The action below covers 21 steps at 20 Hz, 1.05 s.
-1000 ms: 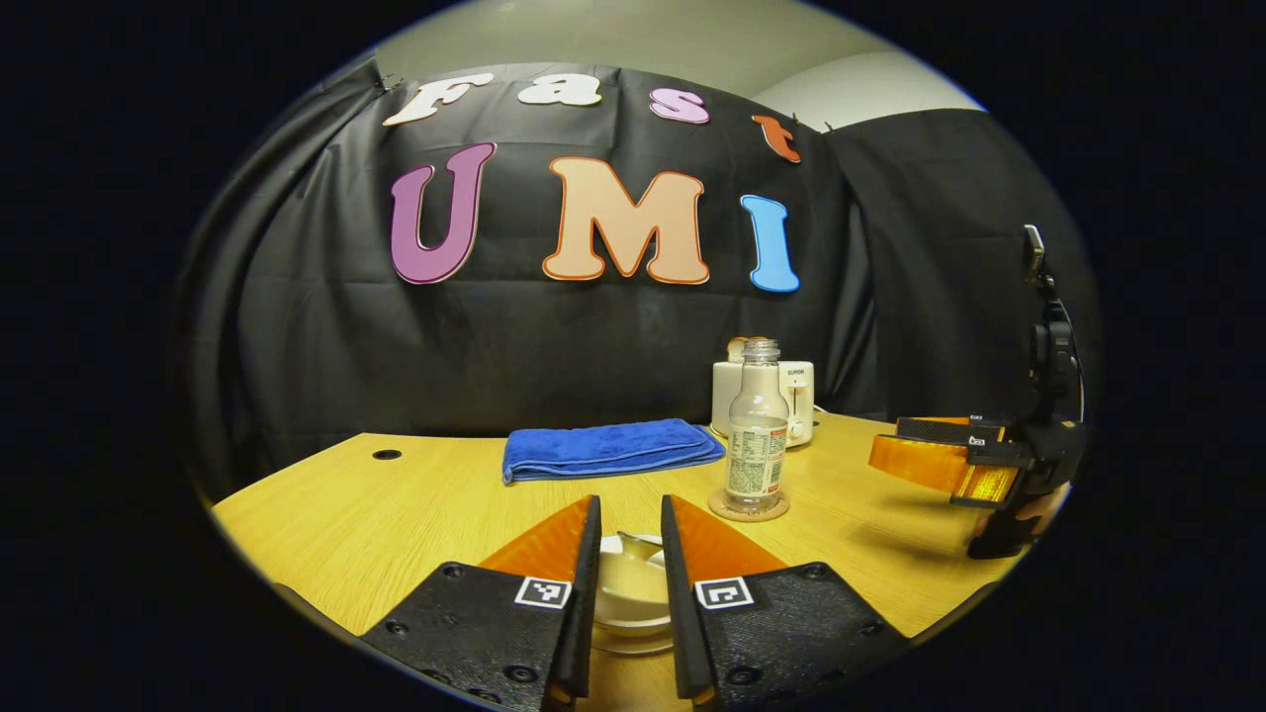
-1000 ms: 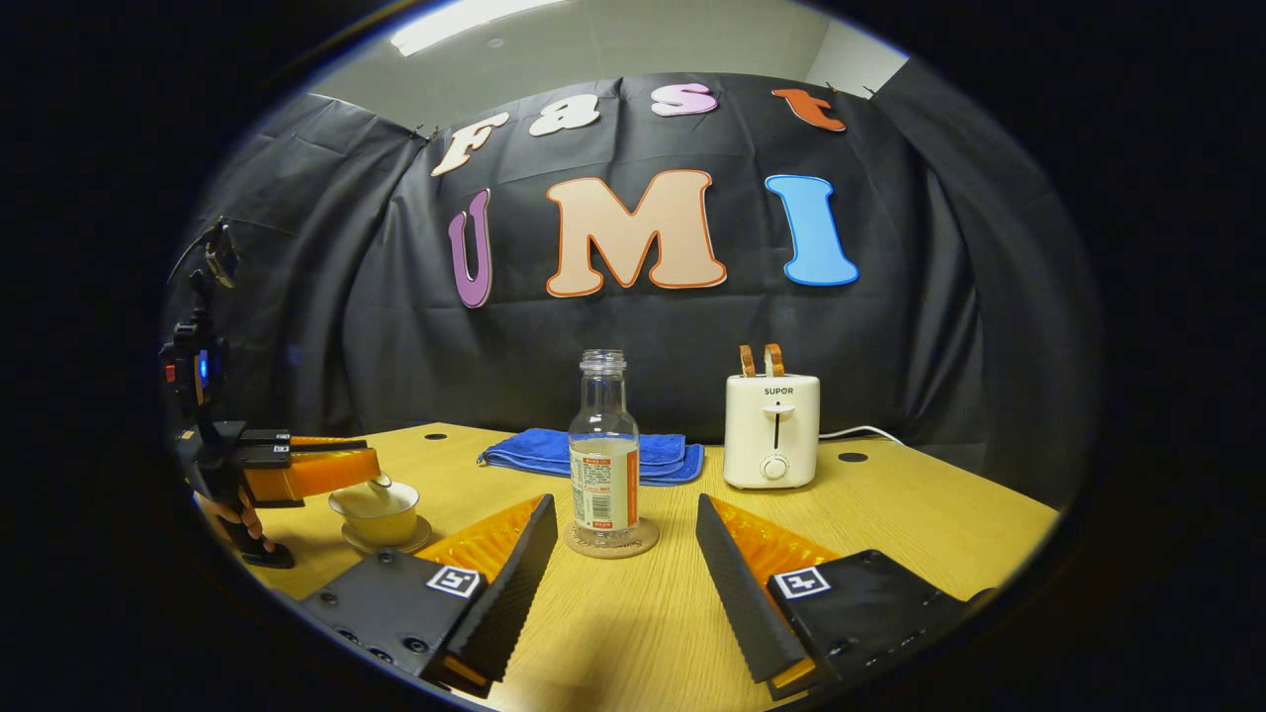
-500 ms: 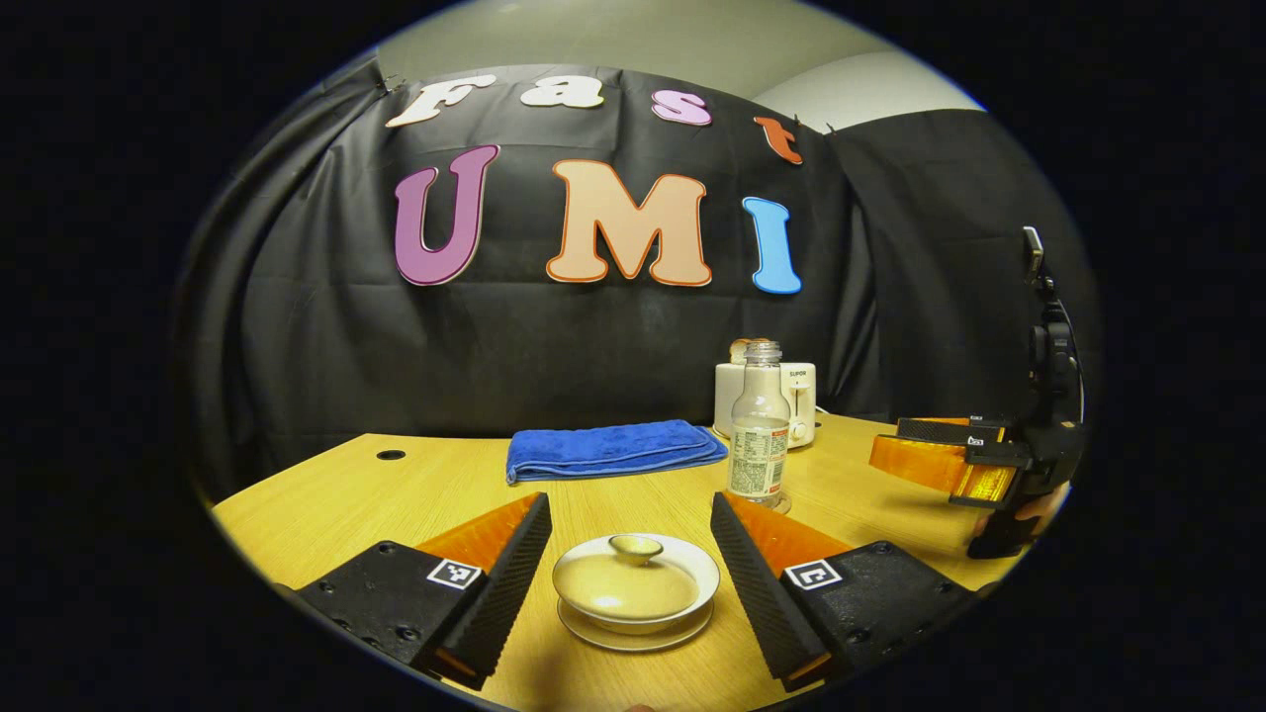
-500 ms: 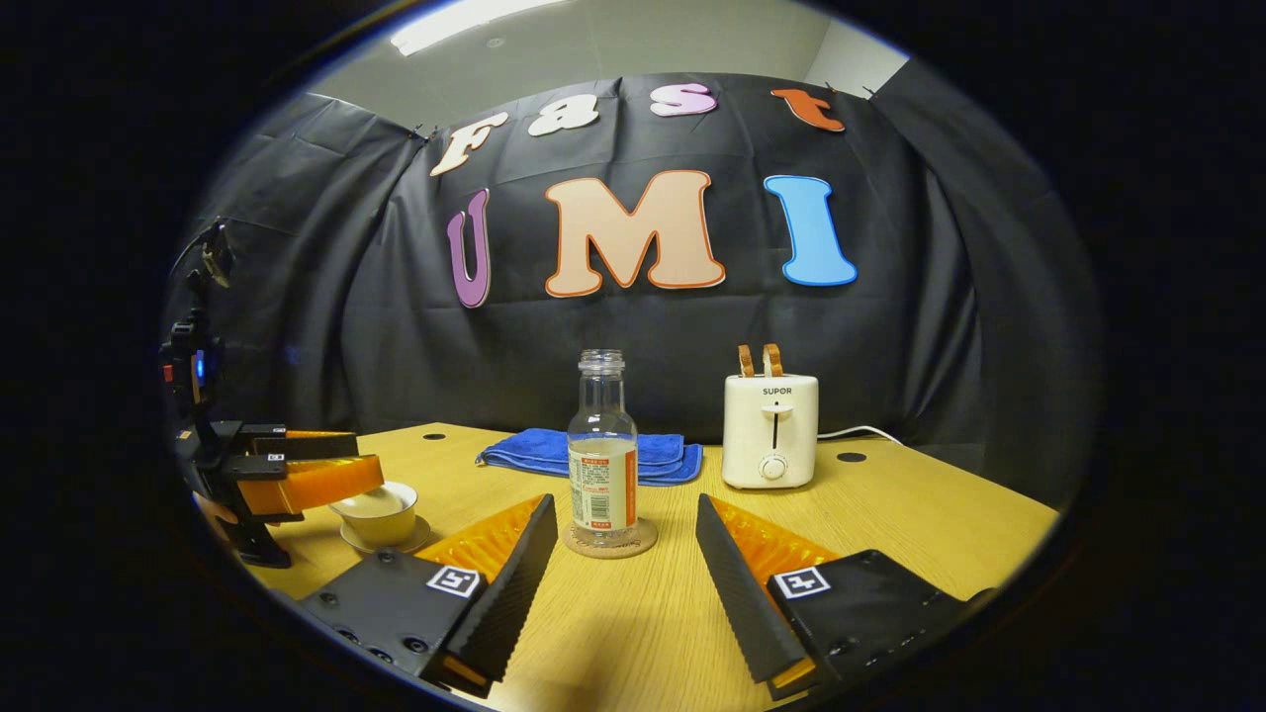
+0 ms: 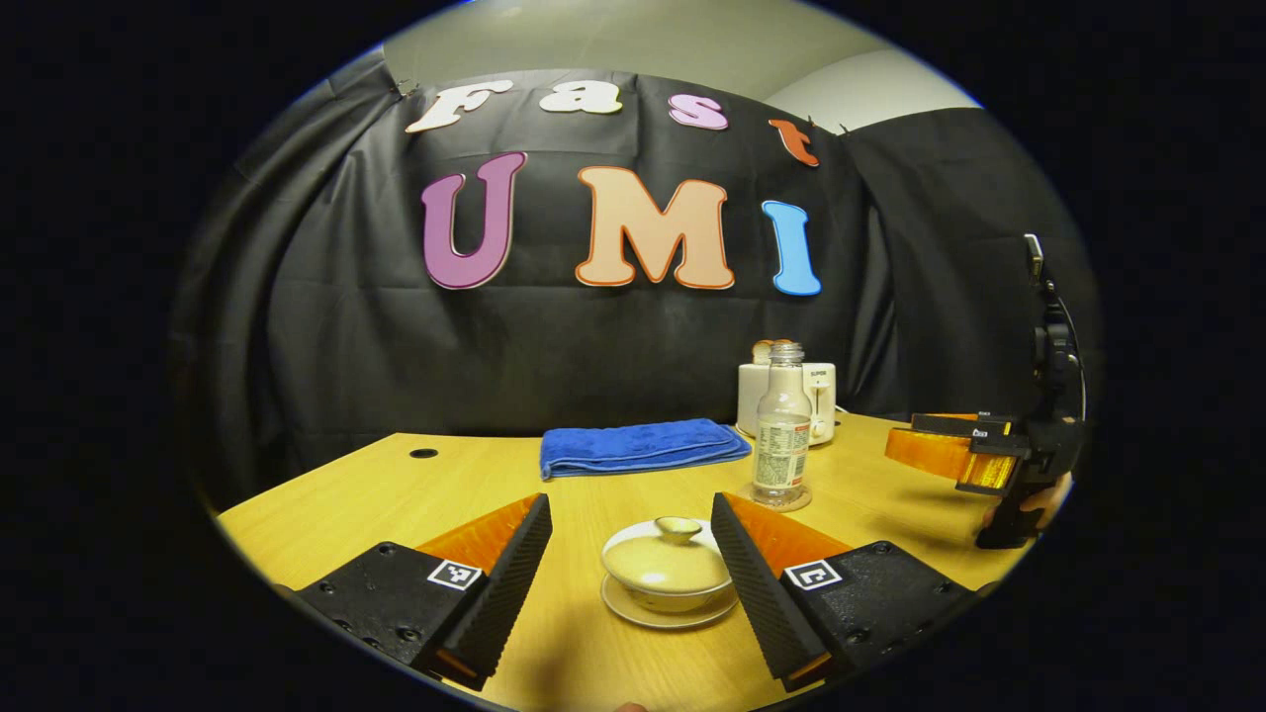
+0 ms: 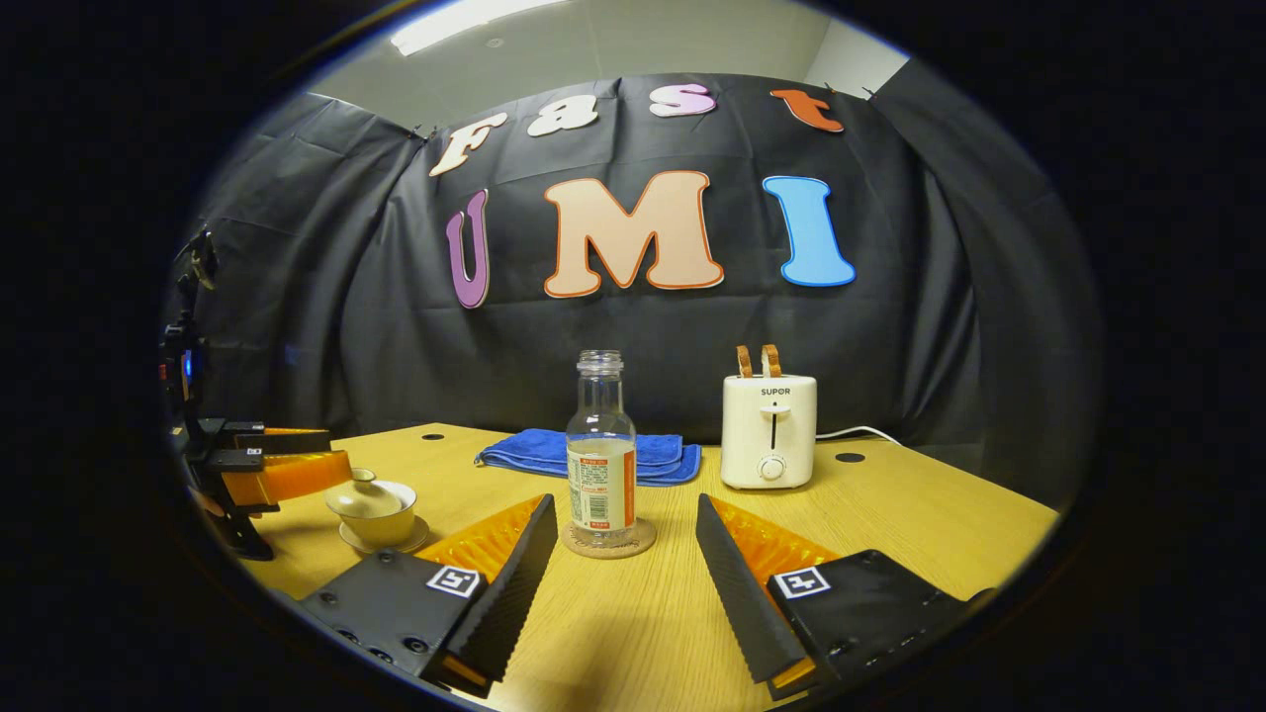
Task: Open the teacup lid with one hand, grasp the water bottle and pour water into the teacup with the other hand; after pouring, place the water bottle on the coaster and then close the teacup lid.
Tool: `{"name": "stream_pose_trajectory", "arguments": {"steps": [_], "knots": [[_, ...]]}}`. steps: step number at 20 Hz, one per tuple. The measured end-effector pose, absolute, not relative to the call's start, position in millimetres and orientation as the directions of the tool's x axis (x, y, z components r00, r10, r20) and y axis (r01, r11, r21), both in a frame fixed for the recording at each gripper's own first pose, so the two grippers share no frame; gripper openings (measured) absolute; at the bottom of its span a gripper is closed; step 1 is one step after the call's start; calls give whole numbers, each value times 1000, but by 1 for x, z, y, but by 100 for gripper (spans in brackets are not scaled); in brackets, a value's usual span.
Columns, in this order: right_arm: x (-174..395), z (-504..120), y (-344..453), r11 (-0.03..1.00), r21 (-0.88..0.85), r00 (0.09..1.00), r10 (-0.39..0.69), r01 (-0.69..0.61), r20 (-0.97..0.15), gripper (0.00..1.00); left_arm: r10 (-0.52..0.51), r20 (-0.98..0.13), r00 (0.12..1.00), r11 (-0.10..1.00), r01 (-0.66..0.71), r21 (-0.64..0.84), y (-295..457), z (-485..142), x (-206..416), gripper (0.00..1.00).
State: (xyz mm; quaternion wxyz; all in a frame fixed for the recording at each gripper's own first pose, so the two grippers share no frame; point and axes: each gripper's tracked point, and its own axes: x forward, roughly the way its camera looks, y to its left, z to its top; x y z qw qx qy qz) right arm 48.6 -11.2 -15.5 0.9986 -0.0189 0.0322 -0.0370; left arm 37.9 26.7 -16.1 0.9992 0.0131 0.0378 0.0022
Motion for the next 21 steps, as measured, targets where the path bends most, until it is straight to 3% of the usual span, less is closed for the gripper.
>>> {"name": "stream_pose_trajectory", "arguments": {"steps": [7,9,10,11,12,18,20,21], "knots": [[40,-16,-19,995,-42,994,-90,88,-61,88,146,-73,987,989,-143,41,72,-15,19,95],[39,-15,-21,994,-43,993,-102,99,-61,94,173,-73,982,984,-170,43,79,-14,15,95],[38,-15,-22,994,-44,993,-106,103,-60,87,186,-72,980,982,-183,45,82,-14,13,95],[37,-15,-22,993,-44,992,-109,106,-60,91,201,-72,977,979,-198,46,86,-14,12,95],[36,-15,-23,993,-44,992,-111,109,-59,87,216,-72,974,976,-213,48,90,-14,12,95],[35,-15,-25,992,-45,991,-119,116,-59,94,247,-72,966,968,-244,51,95,-14,9,95],[35,-15,-29,990,-47,989,-136,133,-58,87,259,-72,963,965,-256,52,98,-14,8,95],[34,-14,-31,989,-48,988,-146,143,-57,91,269,-73,960,963,-266,52,100,-15,7,95]]}}
